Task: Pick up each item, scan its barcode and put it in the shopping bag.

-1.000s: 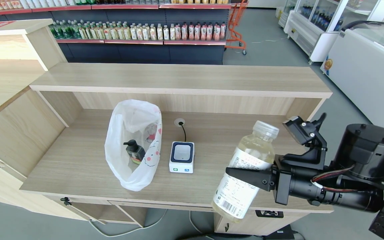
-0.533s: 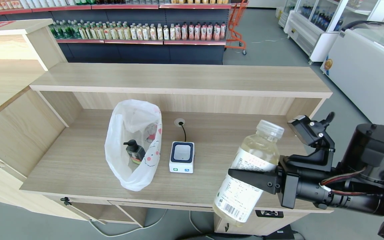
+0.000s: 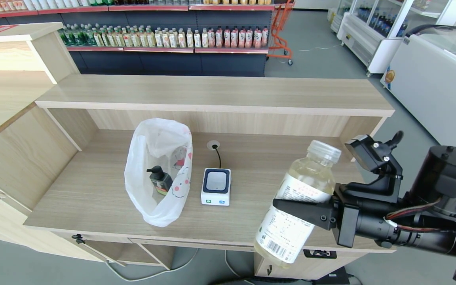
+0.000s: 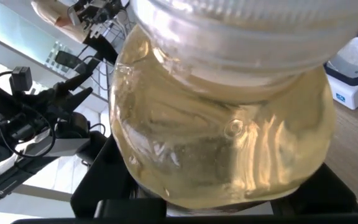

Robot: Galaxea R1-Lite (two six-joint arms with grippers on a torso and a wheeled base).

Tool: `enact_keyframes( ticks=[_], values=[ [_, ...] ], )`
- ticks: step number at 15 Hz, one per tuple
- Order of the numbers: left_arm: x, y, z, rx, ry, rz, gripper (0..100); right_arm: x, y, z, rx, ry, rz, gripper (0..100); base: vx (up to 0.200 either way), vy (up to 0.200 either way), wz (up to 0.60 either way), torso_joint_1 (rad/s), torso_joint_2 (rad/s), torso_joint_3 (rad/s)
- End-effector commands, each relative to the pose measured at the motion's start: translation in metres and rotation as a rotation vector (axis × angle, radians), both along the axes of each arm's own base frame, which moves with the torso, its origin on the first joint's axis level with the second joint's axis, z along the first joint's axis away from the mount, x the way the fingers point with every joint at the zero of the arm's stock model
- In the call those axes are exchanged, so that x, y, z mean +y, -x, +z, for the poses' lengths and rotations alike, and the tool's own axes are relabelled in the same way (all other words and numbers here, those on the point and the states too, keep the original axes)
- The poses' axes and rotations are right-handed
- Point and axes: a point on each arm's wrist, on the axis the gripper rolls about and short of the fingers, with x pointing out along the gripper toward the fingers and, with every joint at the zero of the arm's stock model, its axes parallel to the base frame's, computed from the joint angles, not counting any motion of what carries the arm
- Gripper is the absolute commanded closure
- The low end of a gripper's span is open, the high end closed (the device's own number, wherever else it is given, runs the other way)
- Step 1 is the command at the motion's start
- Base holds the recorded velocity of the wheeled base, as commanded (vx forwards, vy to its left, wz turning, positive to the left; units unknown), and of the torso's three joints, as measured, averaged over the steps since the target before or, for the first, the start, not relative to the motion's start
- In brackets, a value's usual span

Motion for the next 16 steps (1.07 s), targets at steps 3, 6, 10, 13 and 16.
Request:
enact_keyframes(
  ticks=[3,6,10,13,16],
  values=[
    [0.0,0.0,0.0,0.0,-0.001,0.0,0,-0.001,0.0,0.0,-0.012,0.005,-0.007,100,0.0,0.0,0.0,0.0,0.0,0.0],
    [0.0,0.0,0.0,0.0,0.001,0.0,0,-0.027,-0.01,0.006,-0.366,0.159,-0.176,100,0.0,0.0,0.0,0.0,0.0,0.0],
    [0.0,0.0,0.0,0.0,-0.001,0.0,0,-0.099,-0.03,-0.013,-0.81,0.715,-0.366,100,0.0,0.0,0.0,0.0,0.0,0.0],
    [0.0,0.0,0.0,0.0,0.001,0.0,0,-0.107,-0.04,-0.019,-0.934,0.798,-0.356,100,0.0,0.0,0.0,0.0,0.0,0.0],
    [0.0,0.0,0.0,0.0,-0.001,0.0,0,-0.108,-0.043,-0.02,-1.067,0.891,-0.389,100,0.0,0.0,0.0,0.0,0.0,0.0]
  ],
)
